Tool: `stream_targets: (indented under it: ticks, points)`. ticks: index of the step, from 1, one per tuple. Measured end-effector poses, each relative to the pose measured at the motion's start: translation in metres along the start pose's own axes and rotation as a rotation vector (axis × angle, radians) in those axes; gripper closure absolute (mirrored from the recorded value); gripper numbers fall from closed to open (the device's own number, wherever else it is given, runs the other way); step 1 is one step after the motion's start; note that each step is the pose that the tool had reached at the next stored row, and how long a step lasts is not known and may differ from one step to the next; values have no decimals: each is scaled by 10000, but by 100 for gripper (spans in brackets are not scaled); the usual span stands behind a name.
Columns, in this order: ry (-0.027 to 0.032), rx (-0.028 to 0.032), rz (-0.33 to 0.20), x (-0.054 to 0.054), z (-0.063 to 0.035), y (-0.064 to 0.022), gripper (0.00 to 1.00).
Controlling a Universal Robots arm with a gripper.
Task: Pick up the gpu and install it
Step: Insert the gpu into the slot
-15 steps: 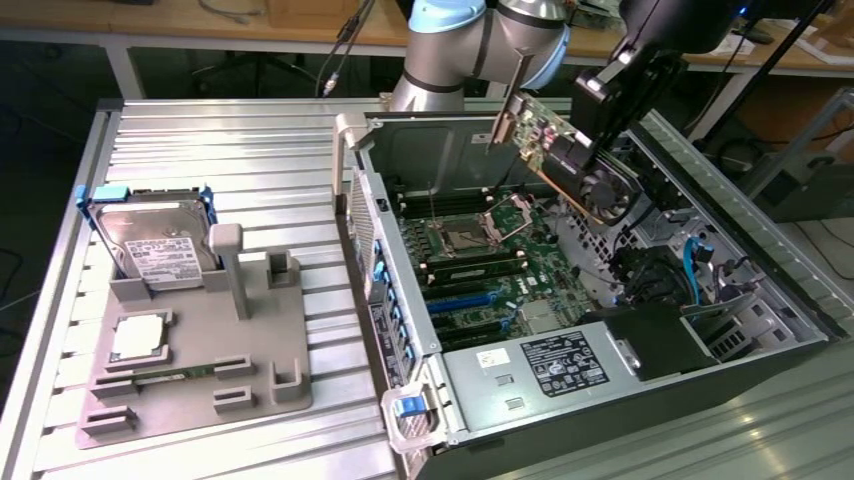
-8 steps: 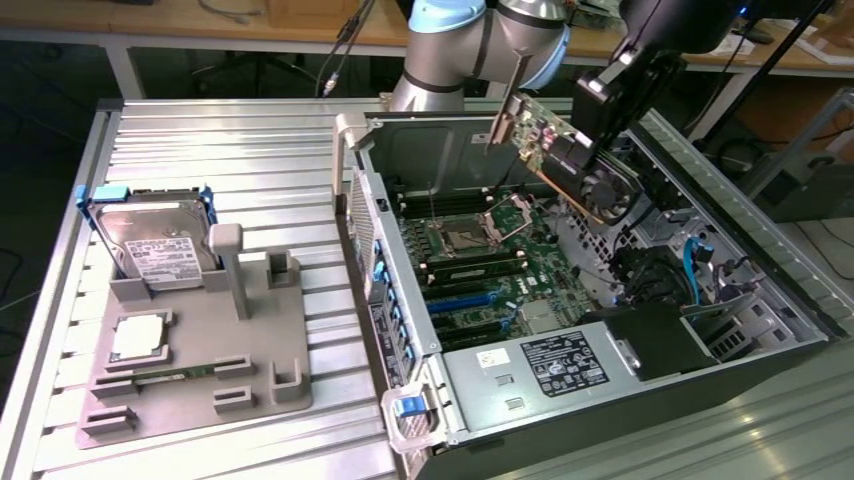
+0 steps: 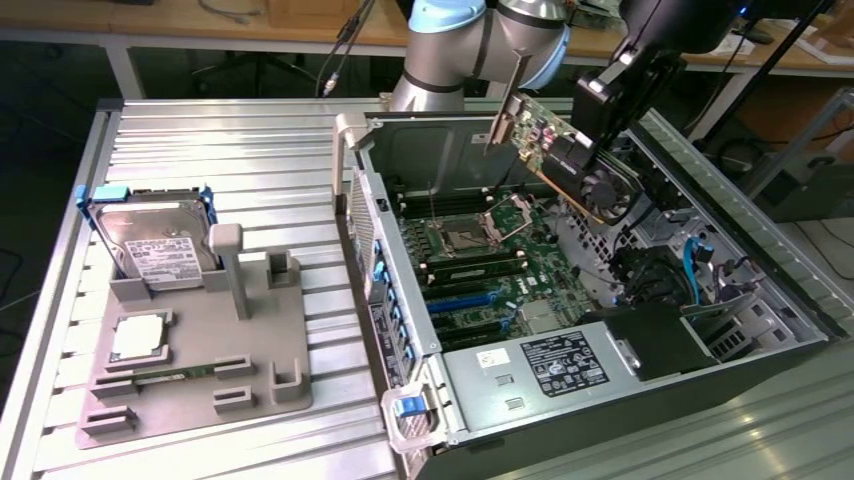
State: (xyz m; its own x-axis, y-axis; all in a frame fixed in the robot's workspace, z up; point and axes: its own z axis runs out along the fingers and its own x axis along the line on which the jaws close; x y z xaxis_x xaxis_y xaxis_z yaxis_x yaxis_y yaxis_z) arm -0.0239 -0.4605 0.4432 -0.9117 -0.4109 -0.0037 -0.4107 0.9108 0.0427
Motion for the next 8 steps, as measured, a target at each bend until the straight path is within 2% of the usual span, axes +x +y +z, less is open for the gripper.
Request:
stream_targets:
  ticks: [8]
  points:
    - [5,0,-102,0,0,0,73]
